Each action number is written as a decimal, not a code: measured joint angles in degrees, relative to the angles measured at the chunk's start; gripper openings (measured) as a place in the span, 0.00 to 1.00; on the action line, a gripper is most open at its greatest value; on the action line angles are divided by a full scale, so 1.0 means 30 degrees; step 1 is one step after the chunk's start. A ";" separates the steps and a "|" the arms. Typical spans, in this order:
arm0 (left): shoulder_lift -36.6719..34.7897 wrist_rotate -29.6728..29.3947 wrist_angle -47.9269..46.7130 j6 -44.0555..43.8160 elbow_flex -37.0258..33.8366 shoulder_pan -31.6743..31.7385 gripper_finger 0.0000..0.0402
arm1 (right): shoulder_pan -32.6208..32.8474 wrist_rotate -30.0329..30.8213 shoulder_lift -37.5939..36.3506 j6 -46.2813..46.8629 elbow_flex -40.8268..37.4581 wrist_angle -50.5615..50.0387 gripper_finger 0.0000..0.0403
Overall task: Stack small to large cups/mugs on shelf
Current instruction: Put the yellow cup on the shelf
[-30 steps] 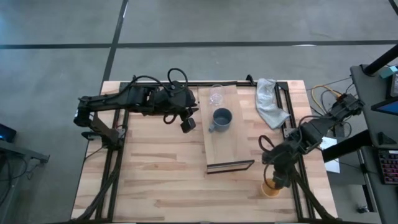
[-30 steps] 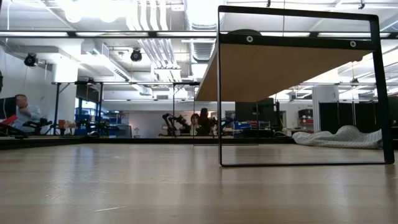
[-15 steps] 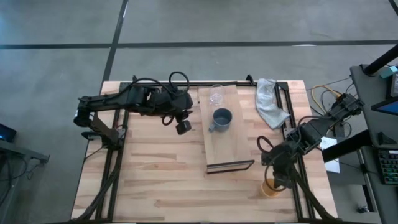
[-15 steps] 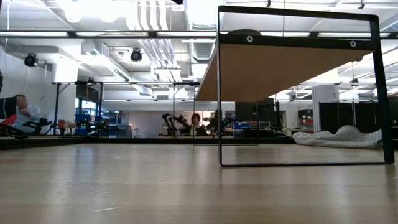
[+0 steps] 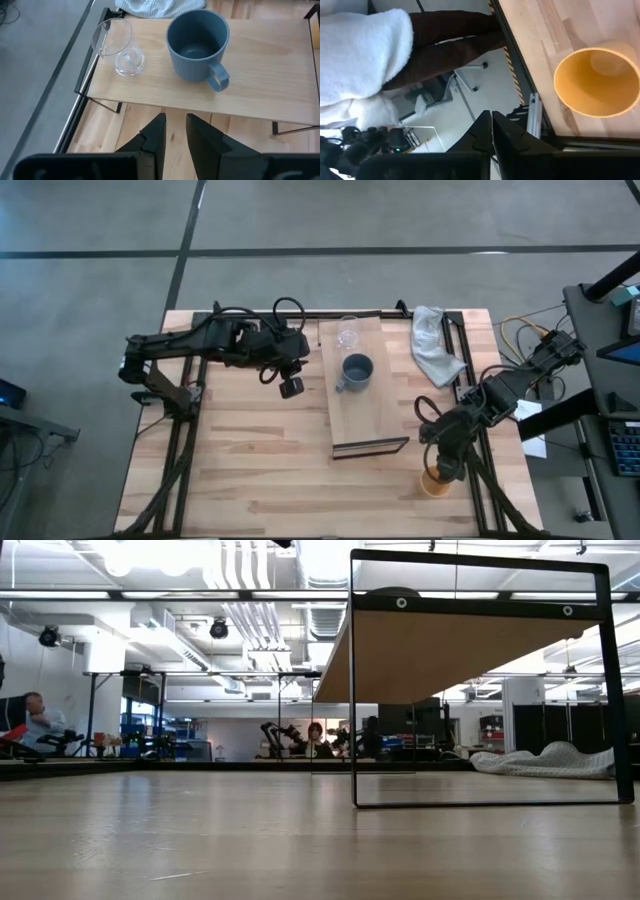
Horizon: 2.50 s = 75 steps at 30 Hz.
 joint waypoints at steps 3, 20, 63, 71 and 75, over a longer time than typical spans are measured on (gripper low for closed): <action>0.0000 0.0000 0.0006 0.0153 0.0000 0.0006 0.15 | 0.0000 0.0000 0.0036 0.0377 0.0000 0.0376 0.02; 0.0007 0.0000 0.0035 0.0145 0.0000 0.0000 0.15 | 0.0087 0.0000 0.0124 -0.0676 0.0000 0.0564 0.38; 0.0007 -0.0007 0.0037 0.0238 0.0003 -0.0007 0.15 | 0.3342 0.5711 0.0182 0.7252 0.0238 -0.5292 0.40; 0.0007 -0.0007 0.0035 0.0306 0.0007 -0.0007 0.15 | 0.3499 0.5724 0.0175 0.9767 -0.0574 -0.4997 0.40; 0.0007 -0.0007 0.0040 0.0313 0.0007 -0.0010 0.15 | 0.3504 0.6033 0.0175 0.9731 -0.1101 -0.4997 0.40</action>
